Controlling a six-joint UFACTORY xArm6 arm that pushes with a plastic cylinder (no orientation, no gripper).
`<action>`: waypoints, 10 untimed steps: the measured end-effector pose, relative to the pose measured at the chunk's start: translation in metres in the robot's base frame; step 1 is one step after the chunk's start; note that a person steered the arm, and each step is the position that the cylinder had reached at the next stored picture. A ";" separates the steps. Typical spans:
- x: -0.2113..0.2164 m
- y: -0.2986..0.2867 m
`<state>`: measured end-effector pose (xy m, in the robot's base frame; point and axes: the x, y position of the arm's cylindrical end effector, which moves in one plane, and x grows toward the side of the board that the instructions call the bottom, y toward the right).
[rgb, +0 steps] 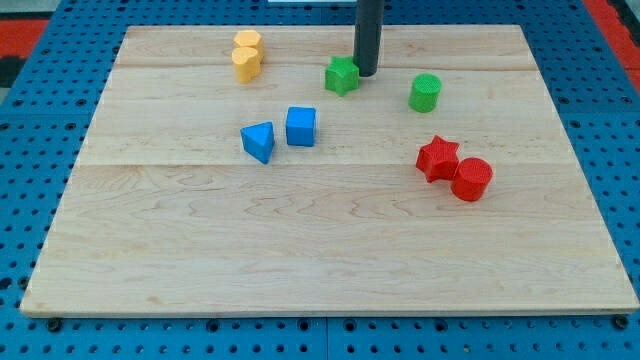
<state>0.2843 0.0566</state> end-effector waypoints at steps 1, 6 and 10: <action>0.006 -0.022; -0.002 -0.100; 0.068 0.102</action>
